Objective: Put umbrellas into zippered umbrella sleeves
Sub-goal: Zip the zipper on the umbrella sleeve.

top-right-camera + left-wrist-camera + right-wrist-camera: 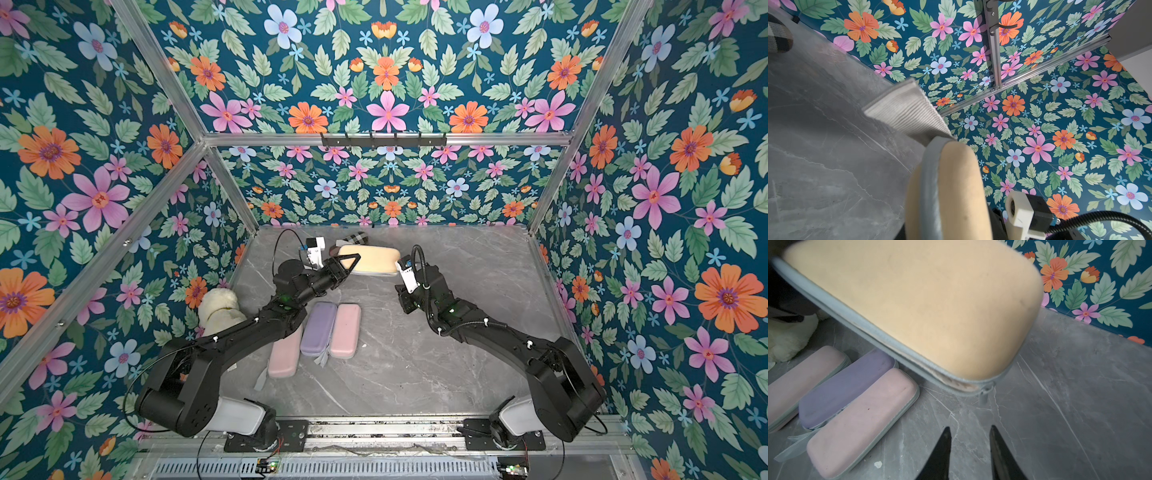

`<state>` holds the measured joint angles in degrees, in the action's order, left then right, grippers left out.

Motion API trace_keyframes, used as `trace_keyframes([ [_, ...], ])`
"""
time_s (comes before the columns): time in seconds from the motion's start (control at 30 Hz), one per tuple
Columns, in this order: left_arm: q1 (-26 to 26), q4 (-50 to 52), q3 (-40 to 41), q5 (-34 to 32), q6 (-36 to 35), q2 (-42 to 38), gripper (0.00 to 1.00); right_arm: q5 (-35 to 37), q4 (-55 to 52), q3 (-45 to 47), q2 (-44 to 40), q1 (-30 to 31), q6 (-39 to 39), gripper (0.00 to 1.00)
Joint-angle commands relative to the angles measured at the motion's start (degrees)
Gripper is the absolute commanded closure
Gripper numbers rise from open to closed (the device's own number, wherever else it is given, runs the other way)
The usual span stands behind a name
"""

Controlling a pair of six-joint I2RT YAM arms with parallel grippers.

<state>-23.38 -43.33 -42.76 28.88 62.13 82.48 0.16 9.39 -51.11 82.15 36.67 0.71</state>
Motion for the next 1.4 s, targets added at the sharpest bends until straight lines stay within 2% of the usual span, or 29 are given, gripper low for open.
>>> trace_keyframes([
  [0.0,-0.4,-2.4,-0.1,0.0,-1.4,-0.4,1.00,1.8,2.2,-1.6,1.2,0.0,3.8,0.73],
  [0.33,-0.9,-2.4,0.0,0.8,-1.0,0.3,1.00,1.8,3.9,-4.2,4.2,0.1,7.9,0.86],
  [0.53,-1.0,-2.3,-0.2,1.3,-0.9,0.8,1.00,2.3,4.3,-4.0,4.6,1.0,10.3,1.00],
  [0.7,-1.0,-5.2,1.2,0.2,0.2,1.0,1.00,3.7,4.1,-1.7,3.6,4.1,13.6,1.00],
  [0.87,-2.1,-11.8,3.1,-3.3,2.2,2.4,1.00,3.0,3.2,-1.4,2.5,7.6,7.7,1.00],
  [1.13,-7.2,-18.0,3.6,-8.2,5.3,6.9,1.00,-0.9,7.8,-4.8,4.5,12.3,-7.4,1.00],
  [1.37,-8.1,-24.1,6.3,-10.7,9.1,8.4,1.00,-3.8,10.5,-5.4,5.4,12.1,-21.2,1.00],
])
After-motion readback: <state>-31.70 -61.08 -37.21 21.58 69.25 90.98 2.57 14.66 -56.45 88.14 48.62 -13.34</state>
